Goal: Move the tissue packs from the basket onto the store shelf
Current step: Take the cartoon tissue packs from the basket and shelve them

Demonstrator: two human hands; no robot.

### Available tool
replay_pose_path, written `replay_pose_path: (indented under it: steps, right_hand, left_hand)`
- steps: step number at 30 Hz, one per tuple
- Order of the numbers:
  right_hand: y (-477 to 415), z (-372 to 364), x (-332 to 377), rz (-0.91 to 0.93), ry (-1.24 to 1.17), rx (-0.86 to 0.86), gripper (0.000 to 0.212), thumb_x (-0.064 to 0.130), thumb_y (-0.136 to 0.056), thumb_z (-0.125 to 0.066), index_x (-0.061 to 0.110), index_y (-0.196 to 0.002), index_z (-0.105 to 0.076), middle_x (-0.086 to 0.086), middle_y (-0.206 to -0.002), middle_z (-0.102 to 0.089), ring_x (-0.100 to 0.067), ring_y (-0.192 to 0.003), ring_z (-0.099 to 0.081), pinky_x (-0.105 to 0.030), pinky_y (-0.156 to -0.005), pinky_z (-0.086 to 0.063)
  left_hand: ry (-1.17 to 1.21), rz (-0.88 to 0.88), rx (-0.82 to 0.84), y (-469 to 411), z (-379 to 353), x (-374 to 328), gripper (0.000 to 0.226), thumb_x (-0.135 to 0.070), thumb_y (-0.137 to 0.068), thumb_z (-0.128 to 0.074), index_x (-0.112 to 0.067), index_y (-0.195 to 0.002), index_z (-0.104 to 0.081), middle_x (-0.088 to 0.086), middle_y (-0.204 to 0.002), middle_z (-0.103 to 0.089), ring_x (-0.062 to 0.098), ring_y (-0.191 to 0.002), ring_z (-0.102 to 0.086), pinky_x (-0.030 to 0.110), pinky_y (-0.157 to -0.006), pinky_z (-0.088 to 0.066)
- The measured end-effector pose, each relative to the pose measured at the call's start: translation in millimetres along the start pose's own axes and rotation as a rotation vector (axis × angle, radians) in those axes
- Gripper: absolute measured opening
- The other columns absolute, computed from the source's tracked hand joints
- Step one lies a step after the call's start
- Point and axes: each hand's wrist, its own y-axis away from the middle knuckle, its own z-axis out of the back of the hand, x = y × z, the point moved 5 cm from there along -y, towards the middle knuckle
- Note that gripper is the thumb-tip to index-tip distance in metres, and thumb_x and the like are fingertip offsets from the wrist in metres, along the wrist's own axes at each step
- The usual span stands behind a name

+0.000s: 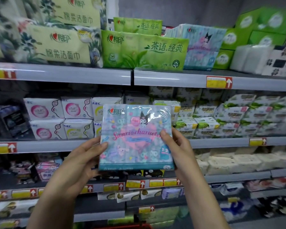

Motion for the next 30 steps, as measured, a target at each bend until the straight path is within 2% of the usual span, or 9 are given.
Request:
replay_pose_path:
  steps: [3,7,11,14,26,30]
  right_hand:
    - [0.3,-0.6,7.4,0.017,-0.004,0.003,0.03,0.029,-0.083,-0.065,0.021,-0.112,-0.063,-0.006,-0.109,-0.071,-0.023,-0.094,-0.07,-0.038,-0.077,-0.058]
    - [1.3,-0.3,16.9,0.031,-0.013,-0.003,0.025,0.027,-0.084,-0.064,0.021,-0.109,-0.064,-0.008,-0.108,-0.071,-0.024,-0.093,-0.071,-0.037,-0.074,-0.059]
    - [3.3,0.8,26.4,0.044,-0.035,-0.005,0.032,0.03,-0.079,-0.066,0.02,-0.109,-0.063,-0.006,-0.104,-0.073,-0.022,-0.087,-0.072,-0.032,-0.065,-0.058]
    - [6.3,0.6,31.5,0.055,-0.035,0.007,0.041,0.034,-0.073,-0.067,0.02,-0.112,-0.062,-0.005,-0.102,-0.074,-0.023,-0.089,-0.072,-0.035,-0.068,-0.059]
    - [13.8,2.0,39.2,0.079,-0.046,0.009,0.04,0.033,-0.071,-0.067,0.021,-0.109,-0.064,-0.005,-0.102,-0.073,-0.025,-0.088,-0.072,-0.033,-0.064,-0.058]
    - [13.8,3.8,41.4,0.082,-0.053,0.004,0.042,0.039,-0.069,-0.07,0.022,-0.107,-0.065,-0.004,-0.1,-0.074,-0.025,-0.088,-0.072,-0.035,-0.065,-0.059]
  left_hand:
    - [0.012,-0.015,-0.006,0.9,-4.2,-5.9,0.101,-0.044,-0.026,-0.095,-0.013,-0.117,-0.065,0.013,-0.112,-0.071,0.024,-0.092,-0.072,0.031,-0.058,-0.057]
    - [0.012,-0.045,-0.009,1.4,-12.4,-16.5,0.107,-0.043,-0.017,-0.095,-0.013,-0.115,-0.065,0.011,-0.104,-0.074,0.022,-0.087,-0.073,0.03,-0.055,-0.057]
    - [-0.005,-0.077,0.005,2.3,-19.4,-25.3,0.104,-0.043,-0.012,-0.095,-0.014,-0.108,-0.068,0.011,-0.099,-0.075,0.022,-0.08,-0.074,0.029,-0.052,-0.057]
    - [-0.002,-0.098,0.013,3.8,-21.7,-28.7,0.104,-0.043,-0.012,-0.095,-0.015,-0.108,-0.068,0.011,-0.1,-0.075,0.021,-0.082,-0.074,0.029,-0.053,-0.057]
    - [0.006,-0.075,0.0,6.3,-21.5,-25.7,0.109,-0.043,-0.019,-0.095,-0.016,-0.12,-0.063,0.01,-0.11,-0.073,0.023,-0.098,-0.071,0.031,-0.064,-0.059]
    - [0.013,-0.081,-0.009,9.6,-25.0,-29.2,0.108,-0.041,-0.016,-0.096,-0.014,-0.116,-0.065,0.011,-0.109,-0.073,0.023,-0.094,-0.072,0.03,-0.06,-0.058]
